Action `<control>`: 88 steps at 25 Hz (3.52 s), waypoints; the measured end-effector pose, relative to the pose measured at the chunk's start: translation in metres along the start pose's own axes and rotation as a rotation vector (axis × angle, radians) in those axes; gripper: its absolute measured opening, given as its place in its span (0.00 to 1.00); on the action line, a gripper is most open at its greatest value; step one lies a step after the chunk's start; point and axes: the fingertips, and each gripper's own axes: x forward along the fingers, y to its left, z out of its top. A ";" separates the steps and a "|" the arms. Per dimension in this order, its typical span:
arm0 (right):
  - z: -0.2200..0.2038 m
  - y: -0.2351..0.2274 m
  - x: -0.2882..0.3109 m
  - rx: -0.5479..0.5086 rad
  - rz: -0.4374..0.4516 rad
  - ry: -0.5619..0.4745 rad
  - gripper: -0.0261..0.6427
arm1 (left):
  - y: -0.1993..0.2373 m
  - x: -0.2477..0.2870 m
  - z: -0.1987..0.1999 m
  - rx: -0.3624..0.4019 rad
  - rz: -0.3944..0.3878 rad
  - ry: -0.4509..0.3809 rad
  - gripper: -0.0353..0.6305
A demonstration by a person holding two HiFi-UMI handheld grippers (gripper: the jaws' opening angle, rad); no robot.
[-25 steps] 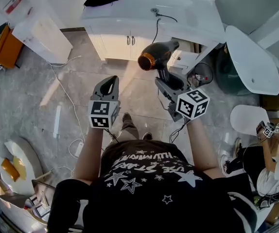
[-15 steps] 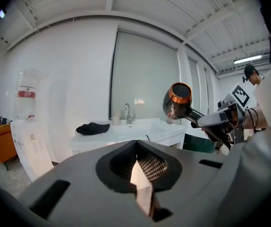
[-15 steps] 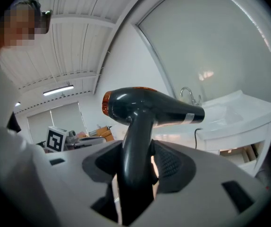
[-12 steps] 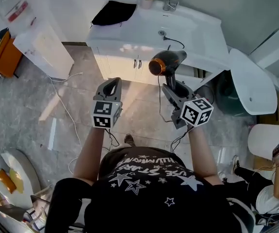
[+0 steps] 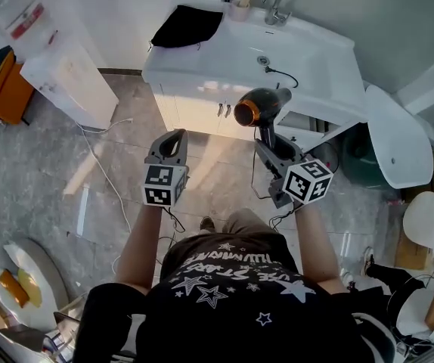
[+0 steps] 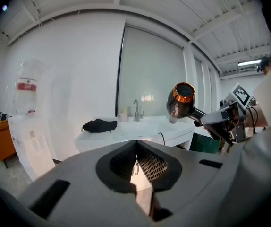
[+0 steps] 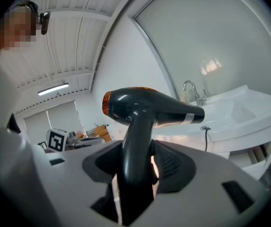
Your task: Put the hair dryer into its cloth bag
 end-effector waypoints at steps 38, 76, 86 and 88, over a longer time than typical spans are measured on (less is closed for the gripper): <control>0.080 -0.119 0.251 -0.055 0.442 0.204 0.34 | 0.142 0.180 0.054 0.033 0.311 0.099 0.07; 0.053 -0.052 0.355 -0.015 0.413 0.320 0.34 | 0.340 0.318 0.005 0.320 0.049 0.319 0.30; 0.053 -0.049 0.368 0.011 0.358 0.317 0.34 | 0.350 0.348 -0.012 0.400 -0.051 0.386 0.32; 0.053 -0.049 0.368 0.011 0.362 0.320 0.34 | 0.351 0.352 -0.009 0.425 -0.053 0.376 0.20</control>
